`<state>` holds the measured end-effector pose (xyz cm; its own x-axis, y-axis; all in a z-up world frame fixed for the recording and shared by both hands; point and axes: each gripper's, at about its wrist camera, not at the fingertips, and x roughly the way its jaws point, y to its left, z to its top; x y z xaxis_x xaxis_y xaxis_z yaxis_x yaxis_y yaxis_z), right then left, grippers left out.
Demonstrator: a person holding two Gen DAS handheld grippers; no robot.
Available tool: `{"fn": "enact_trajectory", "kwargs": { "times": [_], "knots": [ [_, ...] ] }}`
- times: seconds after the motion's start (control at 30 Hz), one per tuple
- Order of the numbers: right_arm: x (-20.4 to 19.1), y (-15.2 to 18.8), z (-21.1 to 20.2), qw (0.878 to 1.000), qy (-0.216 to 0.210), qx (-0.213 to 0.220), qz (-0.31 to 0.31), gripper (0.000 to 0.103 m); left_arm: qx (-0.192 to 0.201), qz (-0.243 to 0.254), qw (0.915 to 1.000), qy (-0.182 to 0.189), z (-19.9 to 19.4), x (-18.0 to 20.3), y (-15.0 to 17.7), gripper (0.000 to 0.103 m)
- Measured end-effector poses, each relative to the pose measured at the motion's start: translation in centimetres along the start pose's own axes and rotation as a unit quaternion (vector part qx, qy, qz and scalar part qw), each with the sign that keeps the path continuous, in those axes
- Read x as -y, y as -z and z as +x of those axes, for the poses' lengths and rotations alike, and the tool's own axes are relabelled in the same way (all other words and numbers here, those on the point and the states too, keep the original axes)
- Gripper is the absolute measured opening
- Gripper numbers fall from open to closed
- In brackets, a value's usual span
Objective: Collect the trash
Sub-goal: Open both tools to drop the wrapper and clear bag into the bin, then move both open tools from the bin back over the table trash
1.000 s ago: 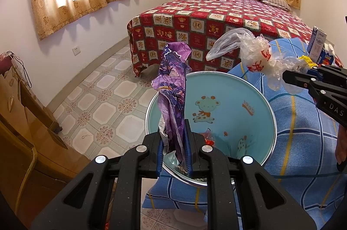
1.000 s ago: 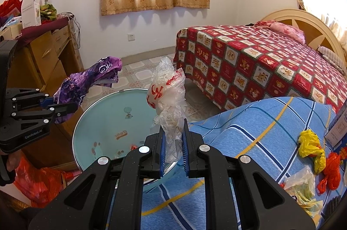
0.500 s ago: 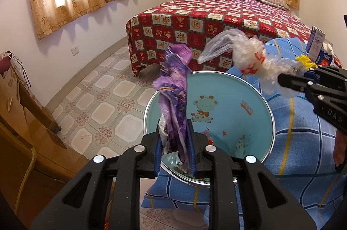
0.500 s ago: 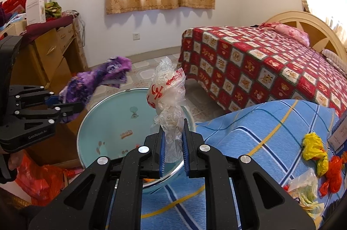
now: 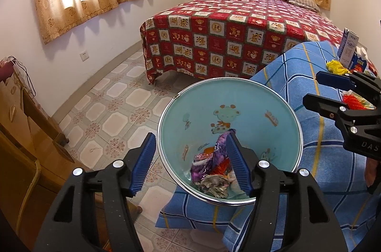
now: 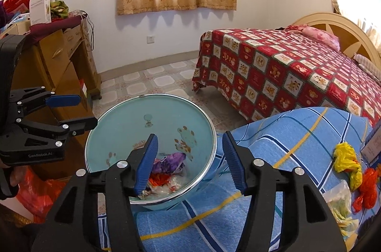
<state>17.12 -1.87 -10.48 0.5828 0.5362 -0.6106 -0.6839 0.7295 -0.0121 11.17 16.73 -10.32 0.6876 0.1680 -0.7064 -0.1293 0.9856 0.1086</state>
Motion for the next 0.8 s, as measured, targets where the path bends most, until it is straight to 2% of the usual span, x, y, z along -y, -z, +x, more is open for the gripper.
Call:
{"fn": "enact_trajectory", "kwargs": {
  "times": [0.37,0.5,0.67,0.8],
  "knots": [
    [0.2,0.4,-0.5,1.000,0.008,0.005,0.000,0.061,-0.002,-0.006,1.0000,-0.005,0.3,-0.5,0.3,0.068],
    [0.1,0.6,-0.7,1.000,0.014,0.008,-0.004,0.065,-0.001,-0.006,1.0000,-0.005,0.3,-0.5,0.3,0.070],
    [0.2,0.8,-1.2,1.000,0.018,0.015,-0.002,0.074,0.001,-0.007,0.9999,-0.008,0.3,-0.5,0.3,0.078],
    [0.1,1.1,-1.7,0.999,0.028,0.017,-0.004,0.077,0.003,-0.003,0.9999,-0.014,0.1,-0.2,0.4,0.085]
  ]
}}
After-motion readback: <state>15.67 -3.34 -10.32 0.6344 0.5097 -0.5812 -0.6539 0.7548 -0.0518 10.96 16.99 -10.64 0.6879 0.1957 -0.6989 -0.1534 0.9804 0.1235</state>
